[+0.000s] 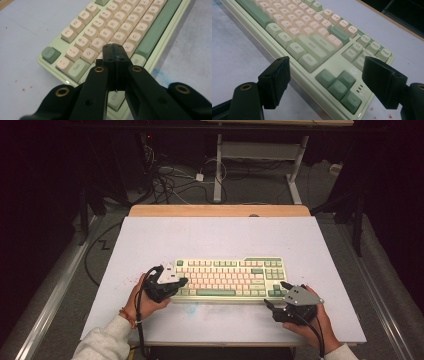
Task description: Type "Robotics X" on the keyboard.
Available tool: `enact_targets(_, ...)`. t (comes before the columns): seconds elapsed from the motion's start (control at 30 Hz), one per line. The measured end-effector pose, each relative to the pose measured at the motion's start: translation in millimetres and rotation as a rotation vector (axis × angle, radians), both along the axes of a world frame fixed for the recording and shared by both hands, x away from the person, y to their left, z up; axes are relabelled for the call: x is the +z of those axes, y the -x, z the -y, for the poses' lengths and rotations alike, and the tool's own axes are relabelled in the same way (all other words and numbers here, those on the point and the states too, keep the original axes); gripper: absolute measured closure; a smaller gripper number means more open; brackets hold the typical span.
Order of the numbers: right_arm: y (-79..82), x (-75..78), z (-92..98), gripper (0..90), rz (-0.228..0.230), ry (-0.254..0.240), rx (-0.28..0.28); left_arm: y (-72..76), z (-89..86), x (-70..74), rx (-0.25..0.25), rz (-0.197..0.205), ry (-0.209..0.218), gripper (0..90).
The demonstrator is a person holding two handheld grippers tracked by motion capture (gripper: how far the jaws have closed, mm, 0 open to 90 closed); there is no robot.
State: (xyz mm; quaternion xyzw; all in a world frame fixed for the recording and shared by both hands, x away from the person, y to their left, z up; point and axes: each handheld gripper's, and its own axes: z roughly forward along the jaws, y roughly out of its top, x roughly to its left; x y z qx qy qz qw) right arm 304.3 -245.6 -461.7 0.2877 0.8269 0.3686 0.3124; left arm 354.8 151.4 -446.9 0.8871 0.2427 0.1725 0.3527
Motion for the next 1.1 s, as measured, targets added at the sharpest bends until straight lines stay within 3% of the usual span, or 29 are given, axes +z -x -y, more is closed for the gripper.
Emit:
enact_targets(0.3, -0.2, -1.2, -1.7, 22.9, -0.008, 0.004, 0.008, -9.9, 16.1, -2.2, -0.025, -0.009, -0.029, 87.6)
enact_targets(0.83, -0.4, -2.8, -2.9, 23.0, -0.015, 0.01, 0.013, -22.2, 26.9, -4.8, -0.026, -0.014, -0.05, 87.6)
enact_targets(0.97, -0.4, -3.0, -3.2, 23.1, -0.017, 0.011, 0.013, -24.4, 29.8, -5.6, -0.028, -0.006, -0.073, 87.6)
enact_targets(1.1, -0.4, -3.1, -3.1, 23.1, -0.017, 0.014, 0.016, -26.7, 32.5, -10.5, -0.026, -0.025, -0.092, 87.6)
